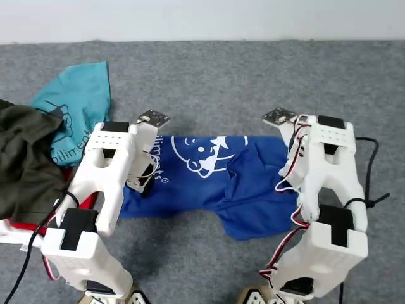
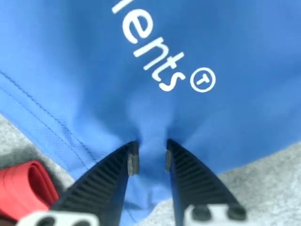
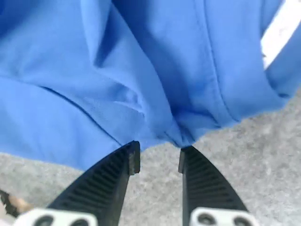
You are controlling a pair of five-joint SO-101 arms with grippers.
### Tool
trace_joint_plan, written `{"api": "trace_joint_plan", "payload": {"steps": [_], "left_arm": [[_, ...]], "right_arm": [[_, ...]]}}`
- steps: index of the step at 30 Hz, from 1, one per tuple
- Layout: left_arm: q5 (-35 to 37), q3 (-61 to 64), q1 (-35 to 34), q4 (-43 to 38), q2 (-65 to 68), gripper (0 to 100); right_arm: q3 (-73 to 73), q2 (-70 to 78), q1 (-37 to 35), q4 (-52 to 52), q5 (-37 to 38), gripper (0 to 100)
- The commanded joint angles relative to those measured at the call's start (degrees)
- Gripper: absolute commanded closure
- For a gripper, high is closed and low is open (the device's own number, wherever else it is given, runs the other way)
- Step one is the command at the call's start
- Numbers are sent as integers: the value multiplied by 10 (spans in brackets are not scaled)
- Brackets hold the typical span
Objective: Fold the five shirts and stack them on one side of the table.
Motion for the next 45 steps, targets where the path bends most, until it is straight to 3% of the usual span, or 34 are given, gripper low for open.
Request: {"api": "trace_joint_plan", "payload": {"steps": [1, 9, 15, 17, 24, 37, 42, 45], "left_arm": [[3, -2, 5, -2, -4, 892], [3, -2, 5, -2, -4, 892], [3, -2, 5, -2, -4, 892], [3, -2, 5, -2, -4, 892], [3, -2, 5, -2, -4, 892], [3, -2, 5, -2, -4, 892], [3, -1, 5, -2, -4, 892], [3, -1, 5, -2, -4, 892]], "right_arm": [[-41, -10, -1, 41, 6, 860], [-46, -9, 9, 33, 7, 972], [-45, -9, -49, -9, -48, 754], [-45, -7, -72, -18, -49, 730], [-42, -3, -89, -81, -51, 799], [-44, 82, -87, -85, -51, 809], [-44, 82, -87, -81, -51, 984], [-43, 82, -87, -73, -51, 969]]}}
